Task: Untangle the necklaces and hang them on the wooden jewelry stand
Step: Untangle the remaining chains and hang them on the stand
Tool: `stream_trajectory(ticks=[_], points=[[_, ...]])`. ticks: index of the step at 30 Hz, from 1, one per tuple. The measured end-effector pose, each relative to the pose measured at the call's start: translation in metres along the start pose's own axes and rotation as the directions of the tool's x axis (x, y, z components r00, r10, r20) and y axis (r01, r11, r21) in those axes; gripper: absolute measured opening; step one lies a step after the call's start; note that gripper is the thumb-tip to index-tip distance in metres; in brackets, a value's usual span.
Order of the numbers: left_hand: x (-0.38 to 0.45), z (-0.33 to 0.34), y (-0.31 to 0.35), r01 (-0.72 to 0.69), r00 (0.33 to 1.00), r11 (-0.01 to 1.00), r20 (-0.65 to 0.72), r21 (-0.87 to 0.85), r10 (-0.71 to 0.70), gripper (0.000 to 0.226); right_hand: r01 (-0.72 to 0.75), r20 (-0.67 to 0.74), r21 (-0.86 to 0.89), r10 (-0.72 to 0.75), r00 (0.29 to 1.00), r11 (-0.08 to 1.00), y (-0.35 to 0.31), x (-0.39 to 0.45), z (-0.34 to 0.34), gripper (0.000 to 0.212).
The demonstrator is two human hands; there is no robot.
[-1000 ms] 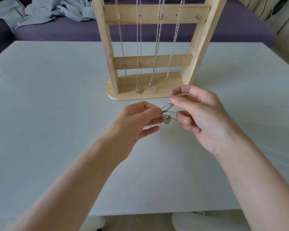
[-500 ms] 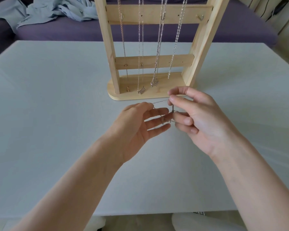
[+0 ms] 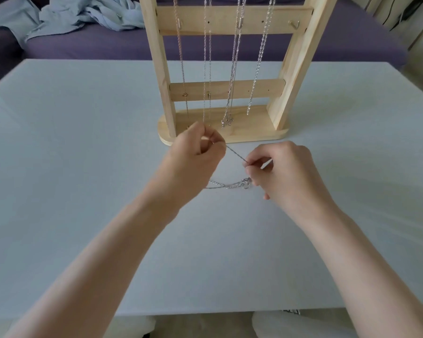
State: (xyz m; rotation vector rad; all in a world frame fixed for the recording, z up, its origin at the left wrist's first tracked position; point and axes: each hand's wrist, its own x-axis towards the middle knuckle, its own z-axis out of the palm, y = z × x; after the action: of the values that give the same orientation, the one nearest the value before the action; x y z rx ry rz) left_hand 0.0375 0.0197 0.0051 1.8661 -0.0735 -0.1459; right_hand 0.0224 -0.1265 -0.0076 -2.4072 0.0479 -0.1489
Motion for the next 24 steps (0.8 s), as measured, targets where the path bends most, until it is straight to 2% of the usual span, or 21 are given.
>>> stream_trajectory(ticks=[4,7,11,13,15,17,19,20,22,24], points=[[0.003,-0.011,0.006,-0.074,0.997,0.996,-0.015,0.052,0.075,0.02,-0.039,-0.026,0.047,0.04,0.999,0.998,0.005,0.001,-0.005,0.016],[0.004,-0.014,0.009,-0.141,0.99,0.986,-0.008,0.087,0.142,0.021,-0.075,0.03,0.033,0.074,0.997,0.997,0.005,0.0,-0.004,0.02],[0.002,-0.014,0.016,-0.266,0.964,0.953,0.044,0.146,0.263,0.019,-0.053,0.001,-0.299,0.056,0.998,0.953,0.002,-0.002,0.001,0.016],[0.0,-0.017,0.022,-0.285,0.956,0.949,0.113,0.132,0.272,0.017,-0.049,-0.003,-0.348,0.051,0.999,0.936,0.005,0.0,0.001,0.02],[-0.002,-0.024,0.025,-0.274,0.952,0.948,0.188,0.164,0.242,0.014,-0.089,-0.045,-0.249,0.08,0.996,0.964,0.009,0.006,-0.003,0.022],[-0.002,-0.032,0.024,-0.256,0.955,0.93,0.219,0.264,0.2,0.013,-0.15,-0.16,0.024,0.152,0.975,0.988,0.01,0.01,-0.014,0.022],[-0.002,-0.036,0.021,-0.25,0.961,0.9,0.207,0.358,0.185,0.012,-0.136,-0.262,0.325,0.227,0.938,0.936,0.007,0.01,-0.023,0.023],[-0.002,-0.036,0.02,-0.252,0.963,0.885,0.195,0.391,0.187,0.012,-0.103,-0.31,0.36,0.223,0.924,0.927,0.006,0.009,-0.024,0.022],[-0.003,-0.033,0.018,-0.255,0.966,0.855,0.163,0.453,0.201,0.011,-0.054,-0.379,0.323,0.181,0.908,0.945,0.001,0.006,-0.019,0.02],[-0.002,-0.031,0.014,-0.236,0.972,0.843,0.114,0.483,0.207,0.008,-0.066,-0.307,0.455,0.226,0.925,0.888,-0.004,0.006,-0.015,0.02]])
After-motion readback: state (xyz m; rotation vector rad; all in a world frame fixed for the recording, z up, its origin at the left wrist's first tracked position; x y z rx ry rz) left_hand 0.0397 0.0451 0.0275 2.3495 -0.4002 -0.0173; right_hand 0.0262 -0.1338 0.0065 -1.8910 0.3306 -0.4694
